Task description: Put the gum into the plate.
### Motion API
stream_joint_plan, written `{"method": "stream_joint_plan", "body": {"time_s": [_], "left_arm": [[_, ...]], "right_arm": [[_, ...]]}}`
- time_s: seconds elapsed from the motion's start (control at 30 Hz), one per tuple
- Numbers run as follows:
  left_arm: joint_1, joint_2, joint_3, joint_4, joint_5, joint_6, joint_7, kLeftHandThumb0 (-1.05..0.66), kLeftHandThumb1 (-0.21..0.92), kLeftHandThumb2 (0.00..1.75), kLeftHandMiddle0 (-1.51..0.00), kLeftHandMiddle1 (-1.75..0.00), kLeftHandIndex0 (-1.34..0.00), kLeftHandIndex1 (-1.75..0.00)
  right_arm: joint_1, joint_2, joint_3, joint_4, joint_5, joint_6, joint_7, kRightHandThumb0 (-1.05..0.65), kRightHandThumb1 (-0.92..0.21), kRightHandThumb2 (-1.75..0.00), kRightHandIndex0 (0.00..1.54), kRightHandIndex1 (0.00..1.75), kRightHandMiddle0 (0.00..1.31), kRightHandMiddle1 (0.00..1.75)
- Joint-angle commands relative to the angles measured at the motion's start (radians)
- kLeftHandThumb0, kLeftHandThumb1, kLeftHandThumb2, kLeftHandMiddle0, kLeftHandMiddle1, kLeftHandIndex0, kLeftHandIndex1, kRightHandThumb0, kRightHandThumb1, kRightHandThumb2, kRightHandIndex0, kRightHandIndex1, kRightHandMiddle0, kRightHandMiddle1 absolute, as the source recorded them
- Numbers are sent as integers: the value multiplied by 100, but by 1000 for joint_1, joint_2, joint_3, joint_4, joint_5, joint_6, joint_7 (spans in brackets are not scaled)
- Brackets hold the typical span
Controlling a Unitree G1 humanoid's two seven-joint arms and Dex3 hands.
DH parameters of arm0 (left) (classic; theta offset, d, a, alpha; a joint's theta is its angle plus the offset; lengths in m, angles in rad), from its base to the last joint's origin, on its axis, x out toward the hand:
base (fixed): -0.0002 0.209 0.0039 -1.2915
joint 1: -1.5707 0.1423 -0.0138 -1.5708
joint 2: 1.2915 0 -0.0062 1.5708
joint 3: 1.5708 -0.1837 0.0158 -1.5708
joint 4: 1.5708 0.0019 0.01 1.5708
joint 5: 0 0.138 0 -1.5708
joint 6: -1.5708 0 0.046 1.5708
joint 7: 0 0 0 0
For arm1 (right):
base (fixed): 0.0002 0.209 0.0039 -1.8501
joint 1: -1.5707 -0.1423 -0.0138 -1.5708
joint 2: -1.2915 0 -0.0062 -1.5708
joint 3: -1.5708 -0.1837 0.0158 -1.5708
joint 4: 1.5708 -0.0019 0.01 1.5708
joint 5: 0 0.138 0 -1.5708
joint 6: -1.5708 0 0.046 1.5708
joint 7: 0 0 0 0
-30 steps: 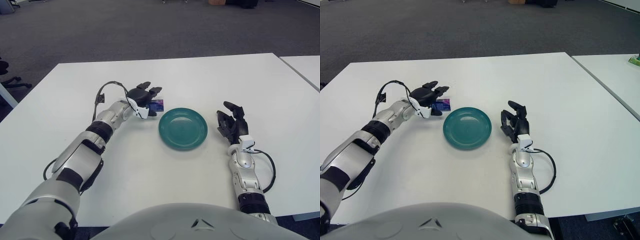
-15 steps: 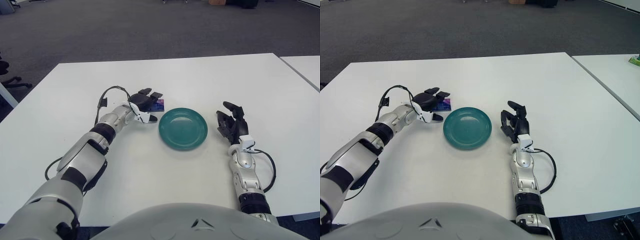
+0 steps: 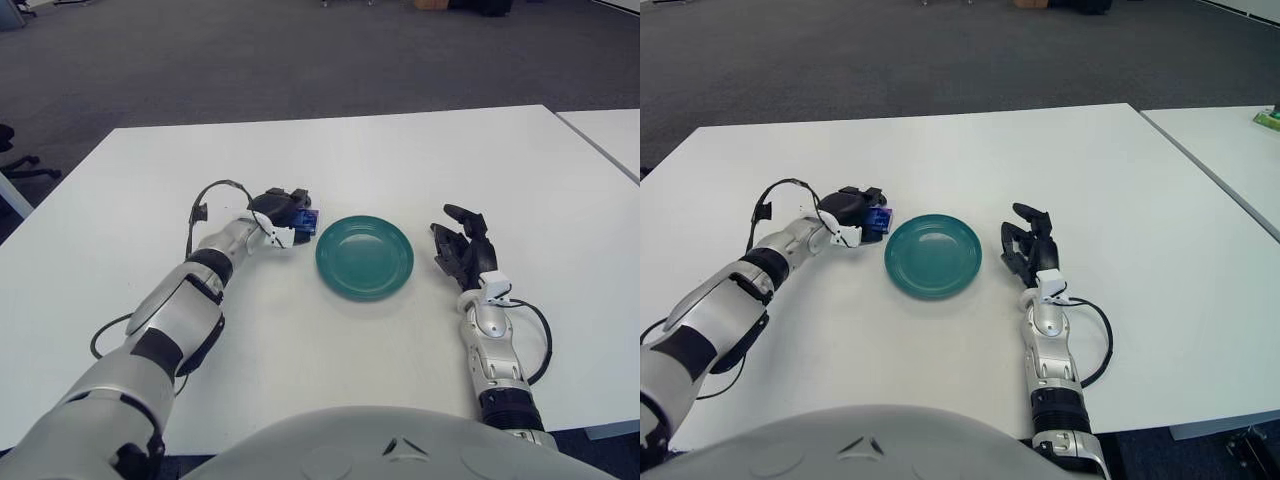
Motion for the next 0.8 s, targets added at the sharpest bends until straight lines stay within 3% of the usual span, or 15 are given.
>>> {"method": "stream_joint_plan", "body": {"time_s": [0.0, 0.1, 0.2, 0.77], "left_arm": [[21, -2, 9, 24, -13, 2, 31, -56, 65, 79, -79, -169, -49, -172], [24, 1, 6, 22, -17, -11, 68, -49, 50, 105, -90, -173, -52, -174], [27, 8, 2, 18, -17, -34, 111, -46, 44, 114, -97, -174, -53, -174], [19, 22, -1, 31, -15, -86, 233, -45, 39, 122, -112, -175, -55, -175]], "right_arm": [[61, 4, -4, 44, 4, 87, -2, -45, -87, -63, 39, 62, 10, 101], [60, 3, -4, 44, 4, 91, -1, -44, -86, -64, 39, 62, 10, 101], [57, 3, -5, 48, 4, 92, -1, -43, -86, -65, 39, 63, 10, 102], [30, 1, -11, 80, 3, 84, -2, -43, -85, -69, 37, 68, 10, 102]]}}
